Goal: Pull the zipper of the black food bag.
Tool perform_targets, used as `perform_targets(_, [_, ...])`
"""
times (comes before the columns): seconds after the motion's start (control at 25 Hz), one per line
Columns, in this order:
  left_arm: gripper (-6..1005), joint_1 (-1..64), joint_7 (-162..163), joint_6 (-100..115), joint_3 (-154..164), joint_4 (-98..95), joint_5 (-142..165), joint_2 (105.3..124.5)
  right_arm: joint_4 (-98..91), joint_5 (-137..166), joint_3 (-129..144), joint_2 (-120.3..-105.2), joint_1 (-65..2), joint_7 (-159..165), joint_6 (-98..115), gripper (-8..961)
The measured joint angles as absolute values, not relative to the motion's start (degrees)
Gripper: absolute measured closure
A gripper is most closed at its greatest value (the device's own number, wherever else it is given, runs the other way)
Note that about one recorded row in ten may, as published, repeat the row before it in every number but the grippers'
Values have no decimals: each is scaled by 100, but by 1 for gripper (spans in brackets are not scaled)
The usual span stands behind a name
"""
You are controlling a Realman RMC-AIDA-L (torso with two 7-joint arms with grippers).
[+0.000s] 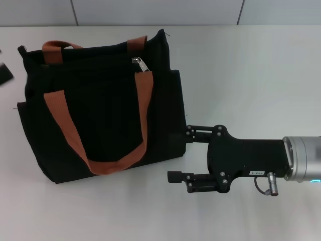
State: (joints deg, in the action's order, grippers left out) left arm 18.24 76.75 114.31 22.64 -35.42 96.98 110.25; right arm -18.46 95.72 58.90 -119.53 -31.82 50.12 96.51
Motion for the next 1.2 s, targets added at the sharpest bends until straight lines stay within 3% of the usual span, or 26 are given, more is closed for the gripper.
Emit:
perform_targets(0.12, [180, 1764, 7372, 11505, 2754, -3495, 9694, 11093, -1845, 9572, 5899, -11953, -3182, 5011, 9642, 228])
perform_targets(0.48, [168, 1302, 5295, 11213, 4676, -3017, 9928, 11669, -1797, 9572, 6060, -11957, -3214, 4971, 9580, 228])
perform_targets(1.2, [171, 1543, 5112, 10600, 4696, -2479, 10672, 11459, -1327, 9551, 6324, -11980, -3242, 4561, 9305, 228])
